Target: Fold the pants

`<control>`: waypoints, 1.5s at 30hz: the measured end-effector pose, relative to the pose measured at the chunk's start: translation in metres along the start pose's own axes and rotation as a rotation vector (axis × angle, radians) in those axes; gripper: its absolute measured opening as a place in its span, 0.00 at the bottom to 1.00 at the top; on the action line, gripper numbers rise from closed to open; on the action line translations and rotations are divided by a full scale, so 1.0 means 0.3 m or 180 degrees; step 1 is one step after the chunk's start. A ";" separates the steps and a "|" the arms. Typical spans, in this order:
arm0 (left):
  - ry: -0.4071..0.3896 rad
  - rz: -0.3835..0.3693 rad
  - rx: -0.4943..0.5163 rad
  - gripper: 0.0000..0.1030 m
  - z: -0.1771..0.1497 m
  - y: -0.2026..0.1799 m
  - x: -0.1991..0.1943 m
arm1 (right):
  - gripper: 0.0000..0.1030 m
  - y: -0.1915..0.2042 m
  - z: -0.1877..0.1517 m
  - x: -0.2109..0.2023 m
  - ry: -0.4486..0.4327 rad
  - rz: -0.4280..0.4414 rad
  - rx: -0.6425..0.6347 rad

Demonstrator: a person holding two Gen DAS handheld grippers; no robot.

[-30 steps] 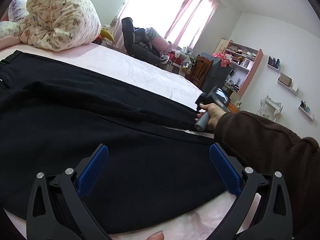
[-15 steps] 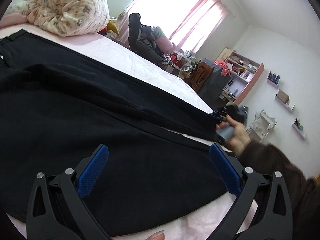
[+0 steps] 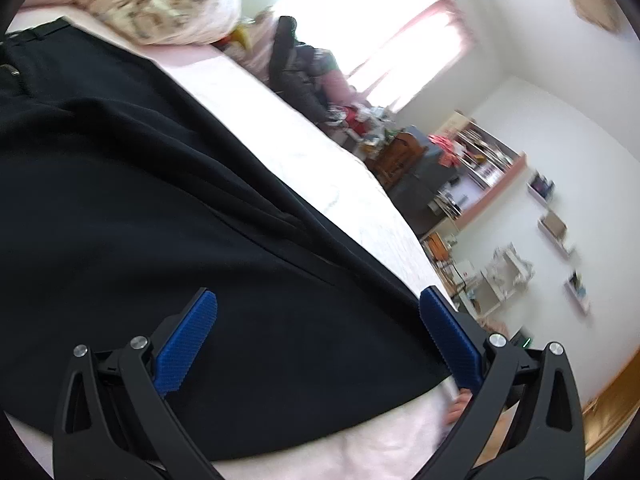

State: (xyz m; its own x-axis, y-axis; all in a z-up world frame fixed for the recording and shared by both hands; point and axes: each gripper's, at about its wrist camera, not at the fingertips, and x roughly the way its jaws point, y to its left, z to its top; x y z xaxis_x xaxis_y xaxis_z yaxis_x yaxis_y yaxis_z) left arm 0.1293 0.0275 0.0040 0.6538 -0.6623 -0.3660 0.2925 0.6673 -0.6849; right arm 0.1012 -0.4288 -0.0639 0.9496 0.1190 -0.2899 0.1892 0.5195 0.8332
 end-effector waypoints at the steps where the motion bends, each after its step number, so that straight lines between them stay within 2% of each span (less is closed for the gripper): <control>1: 0.0005 0.0044 -0.0001 0.98 0.037 -0.005 -0.016 | 0.03 -0.008 0.000 -0.005 -0.0043 0.0072 -0.0016; 4: -0.0028 0.0316 0.0082 0.98 0.227 -0.001 -0.045 | 0.03 -0.007 0.006 0.006 -0.0150 0.0148 -0.0222; 8: 0.0184 0.0527 -0.0090 0.98 0.530 0.073 0.028 | 0.03 -0.046 0.001 0.018 -0.0120 0.0265 -0.0076; 10: 0.0187 0.0720 -0.0379 0.98 0.671 0.161 0.093 | 0.03 -0.048 0.000 0.011 -0.0154 0.0308 -0.0079; 13: 0.0239 0.0916 -0.0865 0.98 0.758 0.289 0.194 | 0.03 -0.046 -0.002 -0.001 -0.0248 0.0319 -0.0089; 15: 0.0267 0.0980 -0.1119 0.97 0.789 0.362 0.270 | 0.03 -0.051 -0.004 -0.010 -0.0278 0.0320 -0.0077; 16: 0.0282 0.1065 -0.1182 0.89 0.805 0.390 0.308 | 0.03 -0.049 -0.002 -0.004 -0.0271 0.0321 -0.0081; 19: 0.0364 0.1191 -0.1381 0.75 0.836 0.472 0.415 | 0.03 -0.052 0.000 0.006 -0.0241 0.0319 -0.0074; 22: 0.0336 0.1343 -0.1287 0.75 0.867 0.504 0.478 | 0.03 -0.061 -0.001 0.014 -0.0212 0.0322 -0.0052; 24: 0.0221 0.1458 -0.1235 0.75 0.896 0.514 0.503 | 0.03 -0.067 -0.008 0.009 -0.0210 0.0324 -0.0063; 26: 0.0106 0.1641 -0.1314 0.75 0.909 0.531 0.525 | 0.03 -0.067 -0.010 0.011 -0.0200 0.0323 -0.0077; 27: 0.0111 0.1728 -0.1341 0.67 0.921 0.544 0.543 | 0.03 -0.067 -0.012 0.014 -0.0190 0.0321 -0.0080; 28: 0.0152 0.1827 -0.1356 0.50 0.921 0.551 0.564 | 0.03 -0.069 -0.013 0.016 -0.0181 0.0325 -0.0078; 29: 0.0223 0.1947 -0.1360 0.42 0.923 0.560 0.586 | 0.03 -0.070 -0.014 0.017 -0.0175 0.0323 -0.0077; 30: 0.0295 0.2120 -0.1321 0.29 0.922 0.565 0.609 | 0.03 -0.071 -0.014 0.015 -0.0176 0.0327 -0.0078; 32: 0.0295 0.2262 -0.1230 0.17 0.921 0.564 0.622 | 0.03 -0.072 -0.016 0.016 -0.0171 0.0324 -0.0084; 33: 0.0278 0.2231 -0.1188 0.04 0.917 0.560 0.622 | 0.03 -0.072 -0.018 0.017 -0.0163 0.0321 -0.0084; 35: 0.0119 0.2125 -0.1239 0.04 0.904 0.556 0.596 | 0.03 -0.075 -0.018 0.022 -0.0147 0.0320 -0.0078; 38: -0.0273 0.1912 -0.1274 0.03 0.861 0.506 0.501 | 0.03 -0.078 -0.018 0.031 -0.0116 0.0335 -0.0070; 41: -0.0479 0.1733 -0.1339 0.03 0.830 0.463 0.390 | 0.03 -0.082 -0.018 0.034 -0.0104 0.0369 -0.0060; 44: -0.0646 0.1551 -0.1358 0.03 0.774 0.409 0.225 | 0.03 -0.083 -0.022 0.032 -0.0095 0.0408 -0.0037; 45: -0.0686 0.1555 -0.1308 0.03 0.753 0.373 0.167 | 0.03 -0.083 -0.022 0.032 -0.0091 0.0419 -0.0034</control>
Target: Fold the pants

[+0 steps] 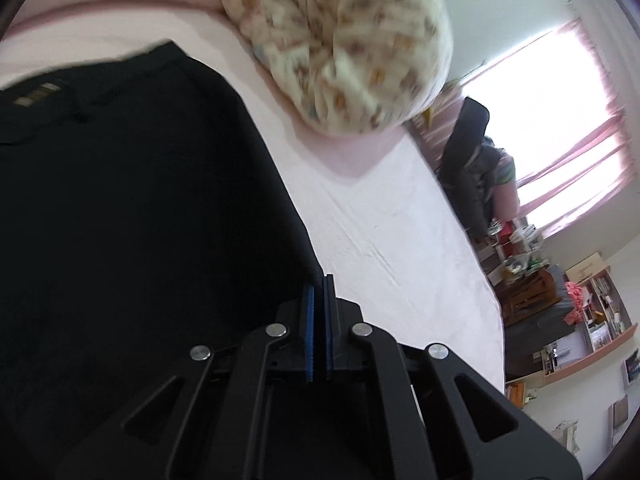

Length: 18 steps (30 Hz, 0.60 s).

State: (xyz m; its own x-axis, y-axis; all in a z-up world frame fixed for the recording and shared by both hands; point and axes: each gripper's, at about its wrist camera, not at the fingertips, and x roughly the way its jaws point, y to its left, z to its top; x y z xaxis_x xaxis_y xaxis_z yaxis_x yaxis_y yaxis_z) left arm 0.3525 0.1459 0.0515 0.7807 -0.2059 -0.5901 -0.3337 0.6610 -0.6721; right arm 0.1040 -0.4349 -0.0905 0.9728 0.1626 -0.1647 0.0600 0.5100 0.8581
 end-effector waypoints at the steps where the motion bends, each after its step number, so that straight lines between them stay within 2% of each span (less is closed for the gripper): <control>1: -0.0056 -0.0035 0.0017 0.03 -0.011 0.023 -0.065 | 0.03 0.000 0.000 -0.001 0.0002 0.0007 0.0003; 4: -0.0241 -0.0109 0.0075 0.03 -0.085 0.072 -0.257 | 0.03 0.006 0.001 -0.004 0.0011 0.0040 0.0011; 8: -0.0379 -0.0199 -0.0014 0.03 -0.182 0.168 -0.460 | 0.03 0.050 0.018 -0.022 0.0078 0.0097 -0.0047; 12: -0.0562 -0.0257 0.0019 0.03 -0.301 0.247 -0.642 | 0.03 0.124 0.084 -0.088 0.0077 0.0095 -0.0134; 15: -0.0663 -0.0293 0.0046 0.03 -0.389 0.295 -0.729 | 0.03 0.158 0.153 -0.145 0.0033 0.0106 -0.0134; 18: -0.0582 -0.0261 -0.0055 0.04 -0.476 0.352 -0.758 | 0.03 0.166 0.216 -0.199 0.0062 0.0049 -0.0214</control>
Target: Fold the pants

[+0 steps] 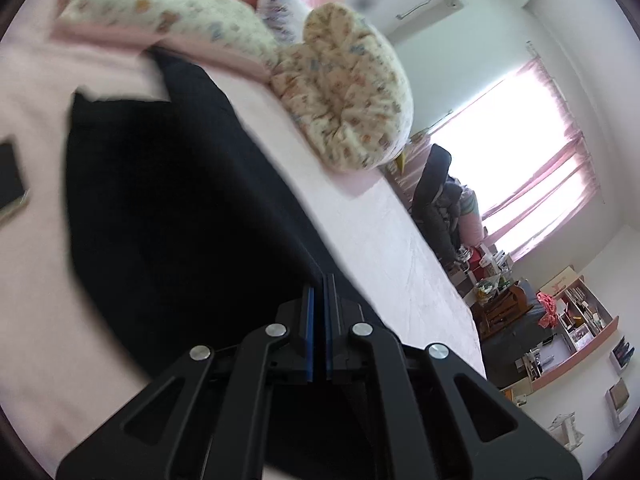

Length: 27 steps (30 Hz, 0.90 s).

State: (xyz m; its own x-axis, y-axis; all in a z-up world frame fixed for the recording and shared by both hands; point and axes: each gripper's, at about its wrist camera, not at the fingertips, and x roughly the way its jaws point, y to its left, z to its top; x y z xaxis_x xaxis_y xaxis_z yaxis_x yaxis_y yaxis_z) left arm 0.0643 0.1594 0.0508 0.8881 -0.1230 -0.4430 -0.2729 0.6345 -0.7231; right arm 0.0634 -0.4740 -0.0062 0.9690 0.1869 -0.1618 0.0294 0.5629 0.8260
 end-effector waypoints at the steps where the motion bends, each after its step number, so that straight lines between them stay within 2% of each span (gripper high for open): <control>1: 0.0038 0.0076 -0.0039 0.04 -0.028 0.023 -0.003 | 0.03 -0.006 0.011 -0.014 0.0003 -0.0028 -0.0026; 4: 0.0155 0.0191 -0.0186 0.04 -0.074 0.083 0.019 | 0.03 -0.037 0.027 -0.044 -0.0018 -0.0089 0.0014; 6: 0.0123 0.0274 -0.0160 0.04 -0.097 0.100 0.017 | 0.03 -0.077 0.034 -0.056 -0.0012 -0.0177 0.0123; 11: 0.0095 0.0366 -0.0189 0.07 -0.139 0.157 0.008 | 0.03 -0.201 0.046 -0.037 0.0313 -0.0473 0.0537; 13: 0.0024 0.0379 -0.0224 0.33 -0.167 0.190 0.006 | 0.06 -0.234 0.060 -0.044 0.0468 -0.0625 0.0712; 15: -0.0125 0.0272 -0.0045 0.33 -0.200 0.203 -0.007 | 0.22 -0.259 0.070 -0.063 0.0583 -0.0780 0.0807; 16: -0.0196 0.0187 0.0041 0.40 -0.218 0.202 -0.018 | 0.29 -0.266 0.077 -0.080 0.0579 -0.0817 0.0847; 17: -0.0230 0.0100 0.0048 0.46 -0.219 0.201 -0.027 | 0.52 -0.276 0.085 -0.108 0.0530 -0.0840 0.0955; 18: -0.0278 0.0022 0.0068 0.58 -0.219 0.196 -0.040 | 0.64 -0.278 0.092 -0.129 0.0503 -0.0863 0.1019; 19: -0.0323 -0.0002 0.0117 0.66 -0.222 0.187 -0.049 | 0.64 -0.275 0.094 -0.139 0.0482 -0.0874 0.1017; 20: -0.0341 0.0000 0.0152 0.69 -0.224 0.179 -0.053 | 0.64 -0.266 0.104 -0.155 0.0444 -0.0929 0.0943; 22: -0.0361 -0.0008 0.0193 0.75 -0.225 0.169 -0.058 | 0.61 -0.262 0.115 -0.174 0.0365 -0.1245 0.0779; 23: -0.0369 -0.0008 0.0195 0.76 -0.227 0.167 -0.060 | 0.57 -0.269 0.120 -0.168 0.0402 -0.1352 0.0784; 24: -0.0387 -0.0011 0.0195 0.76 -0.228 0.167 -0.065 | 0.52 -0.285 0.114 -0.161 0.0491 -0.1433 0.0823; 27: -0.0471 0.0014 0.0228 0.84 -0.237 0.162 -0.087 | 0.47 -0.345 0.068 -0.137 0.0942 -0.1323 0.1095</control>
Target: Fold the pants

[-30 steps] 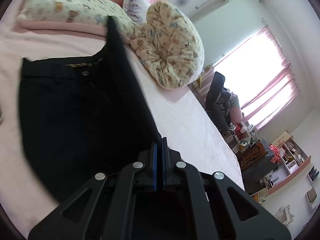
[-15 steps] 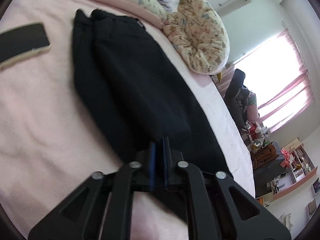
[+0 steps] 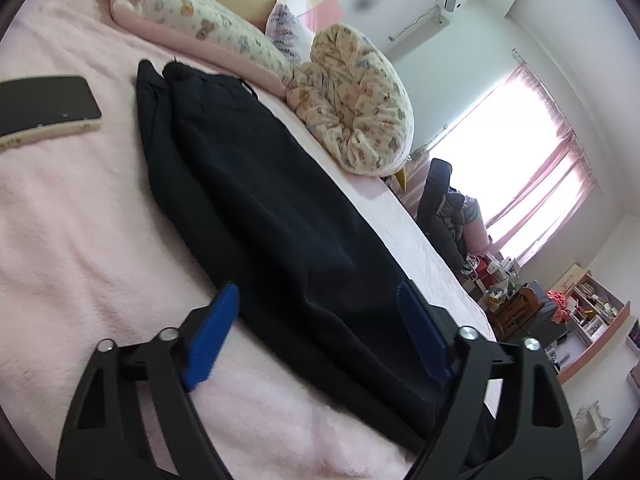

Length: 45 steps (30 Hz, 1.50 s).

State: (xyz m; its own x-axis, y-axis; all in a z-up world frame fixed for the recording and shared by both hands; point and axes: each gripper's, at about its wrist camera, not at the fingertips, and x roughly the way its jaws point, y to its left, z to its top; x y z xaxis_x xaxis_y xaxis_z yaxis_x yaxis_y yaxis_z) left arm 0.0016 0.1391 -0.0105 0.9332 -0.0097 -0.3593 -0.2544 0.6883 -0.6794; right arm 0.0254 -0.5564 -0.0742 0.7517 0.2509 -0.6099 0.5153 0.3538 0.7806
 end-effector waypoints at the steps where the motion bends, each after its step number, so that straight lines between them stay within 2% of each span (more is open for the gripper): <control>1: -0.0044 0.0007 0.0018 0.88 -0.001 -0.004 -0.009 | 0.47 -0.007 -0.011 0.012 0.0132 0.0031 0.0006; 5: -0.0063 0.0001 0.0016 0.90 0.004 0.001 -0.003 | 0.47 -0.046 -0.042 -0.025 0.0303 0.0492 0.0269; 8: -0.0054 -0.0008 0.0002 0.91 0.006 0.005 0.002 | 0.47 -0.104 -0.062 -0.040 0.0435 0.0932 0.0720; 10: -0.0052 -0.0006 0.0004 0.91 0.009 0.005 0.007 | 0.47 -0.135 -0.086 -0.023 0.0546 0.1112 0.1003; 14: -0.0042 0.0001 0.0009 0.91 0.007 0.007 0.010 | 0.49 -0.110 -0.120 0.034 0.0777 0.1267 0.1235; 15: -0.0038 0.0002 0.0010 0.91 0.008 0.008 0.011 | 0.50 -0.094 -0.129 0.038 0.0816 0.1196 0.1284; 17: -0.0031 -0.0003 0.0012 0.92 0.009 0.009 0.015 | 0.55 -0.090 -0.123 0.002 0.0633 0.1106 0.1283; 19: -0.0019 -0.0004 0.0021 0.93 0.010 0.009 0.022 | 0.61 -0.078 -0.114 -0.082 0.0154 0.0851 0.1188; 20: -0.0013 0.0000 0.0029 0.93 0.010 0.008 0.024 | 0.66 -0.044 -0.112 -0.129 -0.0092 0.0852 0.0998; 21: -0.0002 0.0002 0.0040 0.94 0.009 0.005 0.027 | 0.66 -0.020 -0.112 -0.139 -0.0087 0.0949 0.0893; 24: 0.0018 0.0011 0.0062 0.95 0.011 0.001 0.034 | 0.66 0.019 -0.157 -0.055 0.0391 0.1359 0.1019; 26: 0.0018 0.0005 0.0062 0.96 0.011 0.001 0.034 | 0.66 0.000 -0.188 0.039 0.0678 0.1483 0.1301; 29: 0.0020 0.0014 0.0063 0.96 0.009 -0.002 0.033 | 0.66 -0.046 -0.208 0.147 0.0891 0.1633 0.1693; 31: 0.0027 0.0016 0.0068 0.96 0.011 -0.003 0.037 | 0.61 -0.056 -0.211 0.168 0.0884 0.1657 0.1781; 32: 0.0031 0.0014 0.0071 0.96 0.011 -0.004 0.040 | 0.55 -0.056 -0.205 0.174 0.0805 0.1630 0.1777; 34: 0.0037 0.0010 0.0075 0.97 0.012 -0.006 0.044 | 0.52 -0.071 -0.198 0.171 0.0618 0.1618 0.1827; 36: 0.0044 0.0005 0.0077 0.97 0.013 -0.007 0.047 | 0.46 -0.102 -0.204 0.167 0.0555 0.1600 0.1893; 37: 0.0047 0.0005 0.0076 0.97 0.014 -0.006 0.048 | 0.38 -0.107 -0.193 0.189 0.0547 0.1592 0.1909; 38: 0.0050 0.0002 0.0077 0.97 0.014 -0.006 0.049 | 0.22 -0.106 -0.192 0.205 0.0510 0.1578 0.1926; 39: 0.0052 0.0002 0.0079 0.98 0.014 -0.006 0.050 | 0.12 -0.104 -0.189 0.204 0.0431 0.1580 0.1866; 41: 0.0056 0.0000 0.0080 0.98 0.014 -0.007 0.051 | 0.05 -0.061 -0.162 0.169 0.0203 0.1404 0.1477; 42: 0.0051 0.0001 0.0077 0.98 0.012 -0.007 0.048 | 0.05 -0.020 -0.140 0.137 0.0033 0.1293 0.1132; 43: 0.0051 0.0001 0.0077 0.98 0.012 -0.007 0.047 | 0.05 0.064 -0.105 0.078 -0.0250 0.1098 0.0504; 45: 0.0049 -0.0004 0.0075 0.98 0.011 -0.008 0.047 | 0.05 0.198 -0.093 -0.016 -0.0661 0.0863 -0.0367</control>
State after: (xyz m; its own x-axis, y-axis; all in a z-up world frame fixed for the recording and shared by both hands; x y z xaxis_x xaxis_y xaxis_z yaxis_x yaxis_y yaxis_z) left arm 0.0162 0.1398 -0.0117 0.9294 -0.0217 -0.3684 -0.2471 0.7050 -0.6647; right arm 0.0409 -0.5115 -0.0288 0.9284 0.1654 -0.3327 0.2447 0.4017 0.8825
